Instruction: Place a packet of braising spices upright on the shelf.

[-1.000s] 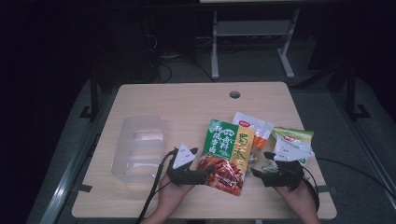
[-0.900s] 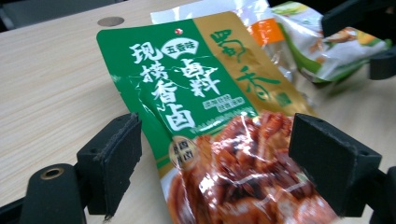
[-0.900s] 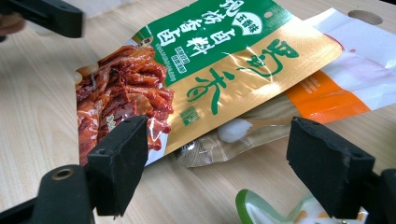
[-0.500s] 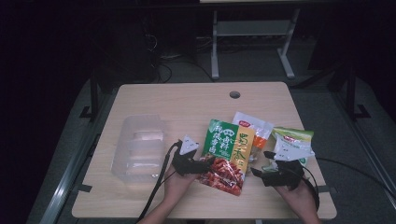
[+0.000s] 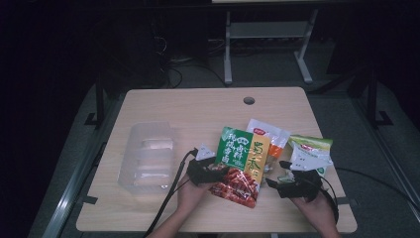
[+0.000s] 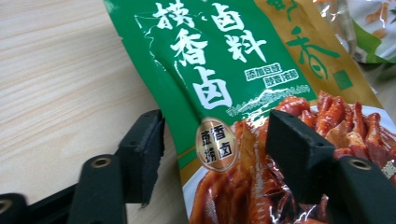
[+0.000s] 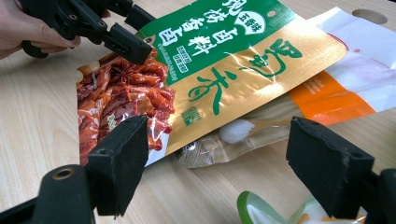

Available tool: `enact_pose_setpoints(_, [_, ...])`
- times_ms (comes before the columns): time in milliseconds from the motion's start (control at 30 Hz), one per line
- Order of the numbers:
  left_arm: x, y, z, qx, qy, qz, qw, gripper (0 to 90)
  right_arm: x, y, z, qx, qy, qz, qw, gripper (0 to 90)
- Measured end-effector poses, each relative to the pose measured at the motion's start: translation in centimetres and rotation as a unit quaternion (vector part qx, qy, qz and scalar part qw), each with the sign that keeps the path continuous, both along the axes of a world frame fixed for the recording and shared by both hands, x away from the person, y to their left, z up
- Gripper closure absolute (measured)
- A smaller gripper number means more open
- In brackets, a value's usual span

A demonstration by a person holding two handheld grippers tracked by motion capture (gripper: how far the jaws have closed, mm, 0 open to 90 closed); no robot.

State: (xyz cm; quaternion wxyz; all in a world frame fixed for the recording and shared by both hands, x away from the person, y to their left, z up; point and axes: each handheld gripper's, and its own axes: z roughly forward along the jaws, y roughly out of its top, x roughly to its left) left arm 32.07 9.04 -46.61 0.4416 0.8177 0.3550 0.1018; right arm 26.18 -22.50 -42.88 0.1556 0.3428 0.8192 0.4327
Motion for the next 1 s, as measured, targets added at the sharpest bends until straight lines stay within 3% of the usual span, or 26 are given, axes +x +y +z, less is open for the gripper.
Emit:
enact_pose_setpoints(167, [-0.1, -0.1, 0.0, -0.001, -0.002, 0.003, 1.0000, 45.2, 0.0, 0.1, 0.0, 0.000, -0.002, 0.002, 1.0000, 20.6])
enact_pose_setpoints(267, [-0.2, -0.1, 0.2, 0.001, -0.005, 0.004, 1.0000, 54.4, 0.0, 0.1, 0.0, 0.000, 0.001, 0.001, 1.0000, 20.7])
enact_pose_setpoints(467, [-0.1, 0.2, 0.1, -0.017, -0.002, 0.002, 0.9998, 66.9, 0.1, 0.2, -0.1, -0.001, 0.003, 0.001, 1.0000, 20.8])
enact_pose_setpoints(600, [-0.1, 0.3, 0.1, -0.022, 0.002, -0.005, 0.9997, 79.9, 0.2, 0.2, 0.1, -0.007, -0.006, -0.003, 1.0000, 22.0])
enact_pose_setpoints(700, [-0.4, 0.1, 0.1, -0.019, -0.002, -0.008, 0.9998, 86.5, 0.7, 0.2, 0.0, -0.005, 0.013, -0.015, 0.9998, 22.1])
enact_pose_setpoints(833, [-0.9, 0.3, 0.3, -0.019, -0.021, 0.000, 0.9996, 88.6, 1.5, -0.2, -0.4, -0.003, 0.043, -0.036, 0.9984, 23.1])
enact_pose_setpoints(1000, [-1.6, 1.1, 0.5, -0.035, -0.039, 0.014, 0.9985, 89.1, 2.5, -1.0, -0.3, 0.019, 0.066, -0.061, 0.9958, 23.0])
